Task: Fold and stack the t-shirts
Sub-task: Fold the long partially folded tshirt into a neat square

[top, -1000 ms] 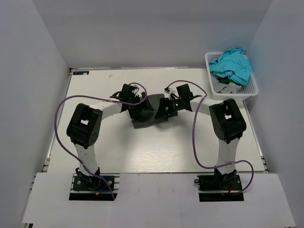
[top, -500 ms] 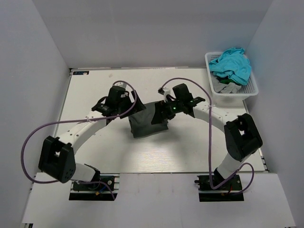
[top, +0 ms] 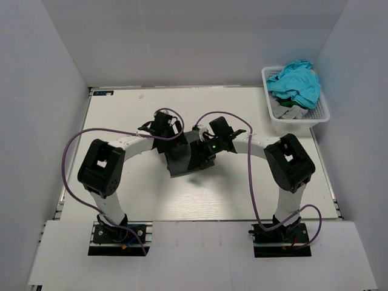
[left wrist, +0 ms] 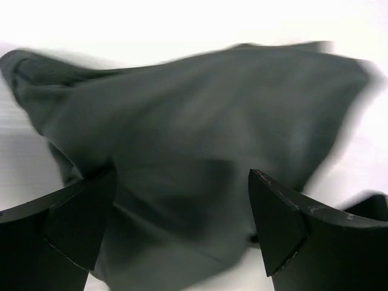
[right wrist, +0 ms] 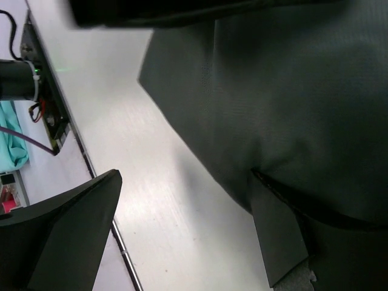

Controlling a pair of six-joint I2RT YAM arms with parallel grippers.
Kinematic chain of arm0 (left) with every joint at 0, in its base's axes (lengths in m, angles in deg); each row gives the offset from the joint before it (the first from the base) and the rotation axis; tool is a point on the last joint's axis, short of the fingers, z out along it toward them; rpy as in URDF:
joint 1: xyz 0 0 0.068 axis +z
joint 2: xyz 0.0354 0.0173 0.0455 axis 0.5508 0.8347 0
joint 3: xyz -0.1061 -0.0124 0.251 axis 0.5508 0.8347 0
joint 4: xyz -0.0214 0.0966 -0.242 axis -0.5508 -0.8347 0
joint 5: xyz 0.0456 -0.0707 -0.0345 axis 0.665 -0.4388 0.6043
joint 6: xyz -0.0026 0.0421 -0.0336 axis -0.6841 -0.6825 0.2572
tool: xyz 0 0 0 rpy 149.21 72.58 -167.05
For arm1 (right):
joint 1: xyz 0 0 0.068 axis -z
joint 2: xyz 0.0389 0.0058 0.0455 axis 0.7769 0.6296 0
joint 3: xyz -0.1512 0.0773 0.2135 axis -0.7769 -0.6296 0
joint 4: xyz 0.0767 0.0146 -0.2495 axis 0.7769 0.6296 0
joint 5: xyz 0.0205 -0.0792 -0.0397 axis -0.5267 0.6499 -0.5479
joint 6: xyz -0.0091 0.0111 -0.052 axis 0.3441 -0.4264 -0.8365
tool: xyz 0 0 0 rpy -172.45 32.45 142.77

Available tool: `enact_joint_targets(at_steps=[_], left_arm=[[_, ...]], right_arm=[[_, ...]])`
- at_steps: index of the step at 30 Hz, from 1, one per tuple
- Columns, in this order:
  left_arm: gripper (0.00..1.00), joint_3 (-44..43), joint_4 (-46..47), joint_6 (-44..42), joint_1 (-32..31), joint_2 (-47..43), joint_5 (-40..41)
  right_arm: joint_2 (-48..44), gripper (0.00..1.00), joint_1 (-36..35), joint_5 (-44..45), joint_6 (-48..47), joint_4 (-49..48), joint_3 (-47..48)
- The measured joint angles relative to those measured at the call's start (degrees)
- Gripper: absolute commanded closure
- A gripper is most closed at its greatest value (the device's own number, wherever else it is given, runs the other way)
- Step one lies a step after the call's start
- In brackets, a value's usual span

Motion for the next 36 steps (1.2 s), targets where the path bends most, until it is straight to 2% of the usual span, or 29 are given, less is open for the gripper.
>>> enact_joint_targets(at_steps=[3,12,17,23,29,32,36], left_arm=[[0.0,-1.4,-1.6,0.6,0.5,4.3,2.0],[0.0,-1.4,0.3,0.7,2.2,4.5,2.9],[0.0,-3.7,-2.2,-2.8,2.3,4.3,3.6],[0.0,-6.2,-5.4,-6.1,2.3,-2.0,4.5],[0.0,-5.3,-11.2,-4.8,2.3,-8.2,6.6],[0.0,-2.2,-13.5,-3.7,2.1,-8.2,6.9],[0.06,1.8,-15.0,-2.5,1.1,-7.3,6.5]], right_arm=[[2.2,0.1,0.2,0.0,-0.2,-0.1,0.0],[3.4,0.1,1.0,-1.9,-0.3,-2.1,-0.9],[2.3,0.1,1.0,-0.2,-0.3,-0.3,0.2],[-9.4,0.1,1.1,6.7,1.6,1.8,1.1],[-24.0,0.1,1.4,15.9,6.0,2.0,1.0],[-27.1,0.1,1.7,21.2,8.0,2.7,0.2],[-28.5,0.1,2.2,26.6,10.2,4.4,-2.9]])
